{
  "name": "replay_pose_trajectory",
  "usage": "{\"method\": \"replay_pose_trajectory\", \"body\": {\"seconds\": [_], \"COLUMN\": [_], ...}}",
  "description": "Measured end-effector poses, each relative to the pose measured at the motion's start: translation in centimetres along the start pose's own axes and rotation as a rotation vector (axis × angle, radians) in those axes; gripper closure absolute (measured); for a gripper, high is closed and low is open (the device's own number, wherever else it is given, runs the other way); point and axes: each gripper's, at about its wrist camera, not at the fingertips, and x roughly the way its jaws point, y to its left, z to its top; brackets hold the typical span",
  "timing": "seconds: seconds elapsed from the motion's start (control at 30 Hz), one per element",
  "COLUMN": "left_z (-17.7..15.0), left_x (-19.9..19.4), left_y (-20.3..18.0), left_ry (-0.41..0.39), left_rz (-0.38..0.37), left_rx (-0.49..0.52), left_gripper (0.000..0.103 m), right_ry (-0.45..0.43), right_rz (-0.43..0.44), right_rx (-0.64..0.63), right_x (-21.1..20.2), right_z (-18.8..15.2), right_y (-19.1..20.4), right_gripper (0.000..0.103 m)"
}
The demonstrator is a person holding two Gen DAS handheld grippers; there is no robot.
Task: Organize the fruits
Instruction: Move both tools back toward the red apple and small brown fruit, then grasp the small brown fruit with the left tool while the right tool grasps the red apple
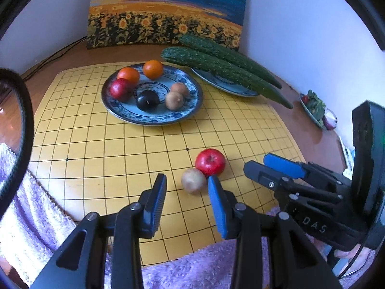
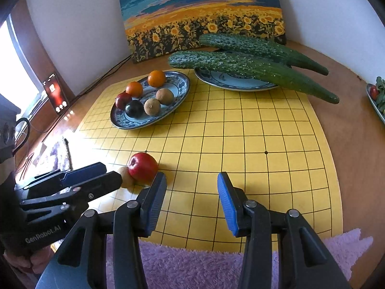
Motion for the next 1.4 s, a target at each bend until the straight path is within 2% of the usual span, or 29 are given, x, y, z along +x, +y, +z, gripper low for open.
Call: {"method": "replay_pose_trajectory", "body": {"seconds": [0.3,0.63,0.73,1.4], "left_z": [-0.1,0.0,0.0,0.4], "left_x": [1.3,1.8,1.8,-0.4], "left_y": [-0.8,-1.1,-1.0,2.2], "left_ry": [0.02,0.002,0.005,-0.038], "left_rz": [0.022,0.047,0.025,0.059], "left_rx": [0.032,0.064,0.054,-0.025], "left_gripper": [0.066,0.068,0.077,0.077], "right_ry": [0.005,0.005,0.007,-0.02], "right_rz": [0.011,0.014,0.016,0.067], "right_rx": [0.01,0.021,0.023,-0.032], "right_x": [0.1,0.1,0.2,0.1], "right_z": [-0.4,-0.4,-0.4,0.2], "right_y": [-0.5,-0.8,-0.8,1.7], "right_gripper": [0.058,0.058,0.058,0.058]}}
